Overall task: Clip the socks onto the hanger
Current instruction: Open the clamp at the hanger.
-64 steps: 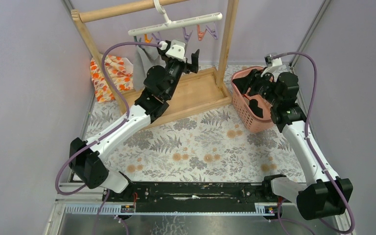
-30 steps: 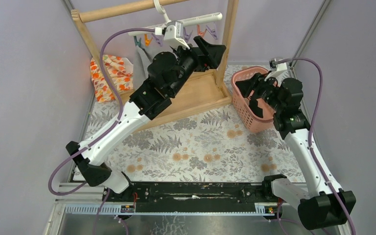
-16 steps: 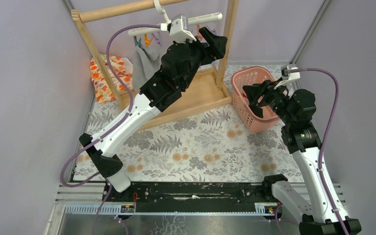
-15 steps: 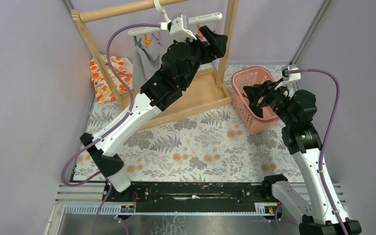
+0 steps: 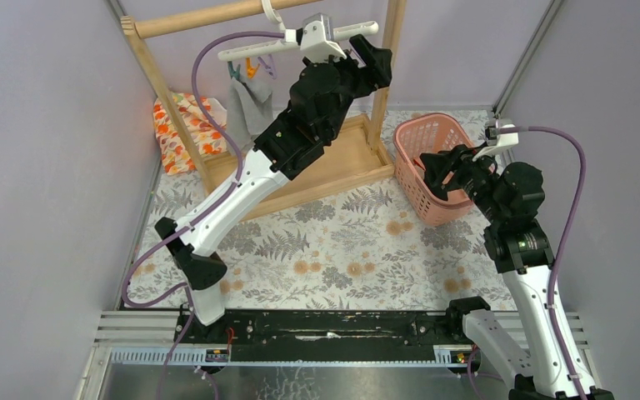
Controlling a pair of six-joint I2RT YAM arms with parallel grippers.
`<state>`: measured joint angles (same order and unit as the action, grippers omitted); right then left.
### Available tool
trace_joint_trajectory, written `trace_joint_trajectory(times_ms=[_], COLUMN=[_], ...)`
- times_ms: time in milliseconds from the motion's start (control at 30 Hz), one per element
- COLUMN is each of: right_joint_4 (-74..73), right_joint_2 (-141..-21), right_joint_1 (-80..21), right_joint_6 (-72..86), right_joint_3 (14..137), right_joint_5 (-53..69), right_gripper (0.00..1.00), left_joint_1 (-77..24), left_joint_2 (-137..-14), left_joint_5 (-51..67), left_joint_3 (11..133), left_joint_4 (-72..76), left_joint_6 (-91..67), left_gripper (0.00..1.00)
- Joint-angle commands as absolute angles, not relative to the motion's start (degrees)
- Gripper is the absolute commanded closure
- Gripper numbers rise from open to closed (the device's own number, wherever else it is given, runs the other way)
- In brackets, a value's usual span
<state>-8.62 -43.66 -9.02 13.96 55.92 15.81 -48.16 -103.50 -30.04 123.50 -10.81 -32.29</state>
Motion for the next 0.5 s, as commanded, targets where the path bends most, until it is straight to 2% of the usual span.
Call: trace_joint_trajectory(times_ms=[0, 467], right_joint_4=[-7.3, -7.3], right_joint_2=[-43.2, -43.0], right_joint_1=[-9.4, -9.3], right_joint_6=[13.2, 13.2], right_joint_3=[56.3, 54.7], right_joint_5=[14.6, 14.1], right_gripper=[0.42, 0.43], left_joint_1=[-47.9, -44.4], left_joint_2=[-101.9, -105.0], left_joint_5=[-33.1, -31.9], left_joint_3=[123.5, 125.5], left_joint_4=[-9.9, -8.6], left_joint_6=[-30.0, -30.1], left_gripper=[0.19, 0.20])
